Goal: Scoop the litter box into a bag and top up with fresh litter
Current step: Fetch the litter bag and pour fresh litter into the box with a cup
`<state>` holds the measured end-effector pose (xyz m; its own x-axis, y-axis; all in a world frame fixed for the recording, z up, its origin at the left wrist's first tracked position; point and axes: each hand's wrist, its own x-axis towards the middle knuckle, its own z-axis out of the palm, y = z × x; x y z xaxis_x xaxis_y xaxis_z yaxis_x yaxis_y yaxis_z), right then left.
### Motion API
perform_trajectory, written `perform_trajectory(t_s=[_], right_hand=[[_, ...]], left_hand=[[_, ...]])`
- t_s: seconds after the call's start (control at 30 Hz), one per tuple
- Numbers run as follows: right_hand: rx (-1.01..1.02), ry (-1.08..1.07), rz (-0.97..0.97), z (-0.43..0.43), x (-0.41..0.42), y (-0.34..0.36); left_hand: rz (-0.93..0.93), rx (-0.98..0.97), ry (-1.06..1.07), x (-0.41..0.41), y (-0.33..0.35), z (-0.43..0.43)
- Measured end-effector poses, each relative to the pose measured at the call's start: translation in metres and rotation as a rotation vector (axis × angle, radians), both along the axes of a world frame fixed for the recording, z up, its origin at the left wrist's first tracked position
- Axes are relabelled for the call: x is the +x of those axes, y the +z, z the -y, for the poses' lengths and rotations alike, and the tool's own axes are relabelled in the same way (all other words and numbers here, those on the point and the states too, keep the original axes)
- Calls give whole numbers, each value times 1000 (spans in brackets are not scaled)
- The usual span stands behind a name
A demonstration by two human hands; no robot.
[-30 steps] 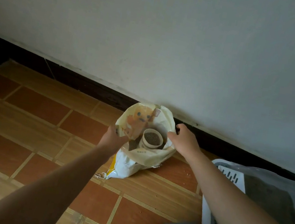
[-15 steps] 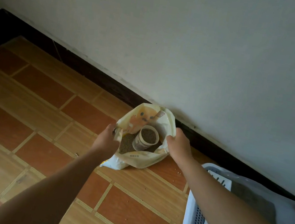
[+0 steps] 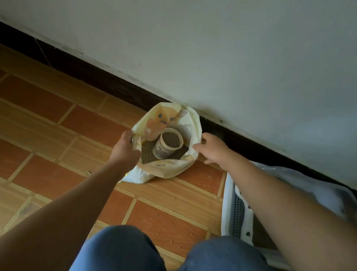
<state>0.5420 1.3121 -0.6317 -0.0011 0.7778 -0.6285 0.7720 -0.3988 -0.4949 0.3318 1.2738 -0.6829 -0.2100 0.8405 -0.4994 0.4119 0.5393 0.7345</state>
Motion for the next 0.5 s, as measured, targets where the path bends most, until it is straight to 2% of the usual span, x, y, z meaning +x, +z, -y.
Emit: perform_trajectory(t_s=[0.23, 0.5], right_hand=[[-50, 25, 23, 12, 2, 13], [58, 34, 87, 27, 4, 0]], left_hand=[[70, 29, 57, 6, 0, 10], [118, 51, 98, 18, -8, 22]])
